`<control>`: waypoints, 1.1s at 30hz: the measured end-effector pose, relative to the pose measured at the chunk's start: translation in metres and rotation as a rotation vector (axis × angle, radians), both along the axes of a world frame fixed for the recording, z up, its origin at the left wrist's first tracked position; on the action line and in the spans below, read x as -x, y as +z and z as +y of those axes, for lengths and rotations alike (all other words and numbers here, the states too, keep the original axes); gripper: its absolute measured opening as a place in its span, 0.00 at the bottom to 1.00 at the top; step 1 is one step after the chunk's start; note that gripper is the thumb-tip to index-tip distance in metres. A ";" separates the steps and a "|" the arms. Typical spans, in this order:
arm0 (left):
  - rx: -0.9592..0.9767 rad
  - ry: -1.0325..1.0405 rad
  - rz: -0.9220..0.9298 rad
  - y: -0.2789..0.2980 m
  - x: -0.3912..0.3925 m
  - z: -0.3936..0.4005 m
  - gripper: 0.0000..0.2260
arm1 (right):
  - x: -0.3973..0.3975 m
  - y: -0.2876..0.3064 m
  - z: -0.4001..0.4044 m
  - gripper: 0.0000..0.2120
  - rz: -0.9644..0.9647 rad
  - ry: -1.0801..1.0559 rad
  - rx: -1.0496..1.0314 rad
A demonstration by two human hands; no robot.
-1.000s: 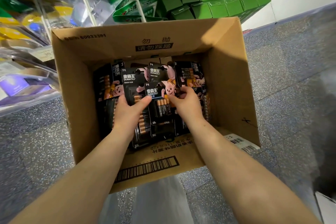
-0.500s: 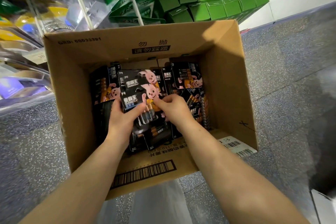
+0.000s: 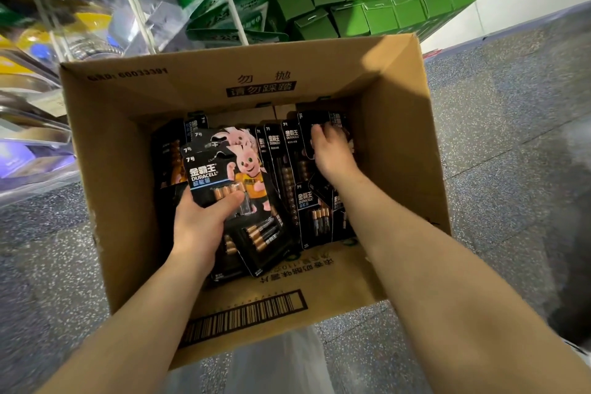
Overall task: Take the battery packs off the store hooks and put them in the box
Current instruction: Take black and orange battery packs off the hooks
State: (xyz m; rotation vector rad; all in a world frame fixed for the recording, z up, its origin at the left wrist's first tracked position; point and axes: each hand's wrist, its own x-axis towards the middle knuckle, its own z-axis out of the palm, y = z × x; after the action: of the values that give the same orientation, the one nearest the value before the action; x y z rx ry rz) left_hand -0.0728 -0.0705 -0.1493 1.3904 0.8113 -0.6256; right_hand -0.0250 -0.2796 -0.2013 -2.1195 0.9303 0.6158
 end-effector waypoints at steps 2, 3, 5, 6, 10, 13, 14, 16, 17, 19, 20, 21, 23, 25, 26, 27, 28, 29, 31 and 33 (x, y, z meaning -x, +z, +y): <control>-0.008 0.016 0.002 0.005 0.001 0.001 0.16 | 0.011 0.003 0.006 0.23 -0.095 -0.005 -0.003; -0.008 0.028 0.007 0.008 0.001 0.002 0.16 | 0.019 0.006 0.013 0.19 -0.146 -0.043 -0.019; 0.001 0.057 0.017 0.013 0.001 0.004 0.16 | 0.032 0.011 0.023 0.20 -0.150 0.000 -0.009; 0.003 0.071 0.018 0.014 0.001 0.005 0.16 | 0.037 0.011 0.027 0.25 -0.138 0.044 0.027; -0.008 0.111 0.012 0.020 0.001 0.010 0.15 | 0.034 0.013 0.024 0.31 -0.067 0.056 0.052; -0.019 0.124 0.026 0.017 0.002 0.011 0.15 | 0.028 0.017 0.012 0.29 -0.014 0.003 -0.125; -0.024 0.119 0.027 0.016 0.002 0.011 0.15 | 0.028 0.018 0.009 0.29 -0.010 0.029 -0.147; -0.035 0.099 0.024 0.014 0.003 0.010 0.15 | 0.030 0.023 0.008 0.26 -0.059 0.111 -0.124; -0.039 0.088 0.019 0.014 0.003 0.010 0.15 | 0.031 0.024 0.009 0.24 -0.094 0.131 -0.113; -0.032 0.082 0.013 0.015 0.003 0.009 0.15 | 0.033 0.026 0.013 0.25 -0.140 0.109 -0.139; -0.023 0.087 0.016 0.016 0.003 0.009 0.15 | 0.033 0.029 0.015 0.28 -0.139 0.052 -0.187; -0.015 0.092 0.020 0.016 0.002 0.008 0.15 | 0.032 0.033 0.015 0.29 -0.131 -0.034 -0.234; 0.006 0.094 0.018 0.018 0.001 0.008 0.15 | 0.029 0.044 0.010 0.23 -0.157 -0.220 -0.306; 0.025 0.087 0.009 0.020 0.001 0.008 0.15 | 0.027 0.063 0.000 0.11 -0.241 -0.284 -0.314; 0.030 0.083 0.006 0.021 0.001 0.009 0.16 | 0.026 0.073 -0.005 0.10 -0.296 -0.276 -0.315; 0.033 0.075 0.004 0.021 0.000 0.009 0.16 | 0.025 0.084 -0.009 0.10 -0.352 -0.260 -0.323; 0.040 0.066 0.001 0.022 0.001 0.010 0.16 | 0.025 0.094 -0.013 0.11 -0.401 -0.229 -0.327; 0.050 0.056 -0.001 0.022 0.001 0.010 0.16 | 0.024 0.101 -0.017 0.11 -0.442 -0.200 -0.317; 0.069 0.031 0.000 0.023 0.001 0.010 0.16 | 0.023 0.115 -0.023 0.12 -0.506 -0.156 -0.308; 0.089 0.012 0.008 0.022 0.002 0.011 0.16 | 0.019 0.125 -0.023 0.12 -0.518 -0.126 -0.369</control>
State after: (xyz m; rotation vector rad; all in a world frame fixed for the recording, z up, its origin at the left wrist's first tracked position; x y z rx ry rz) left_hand -0.0748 -0.0599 -0.1269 1.3019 0.7890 -0.6510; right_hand -0.0442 -0.3024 -0.0766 -1.7455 0.5972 0.1392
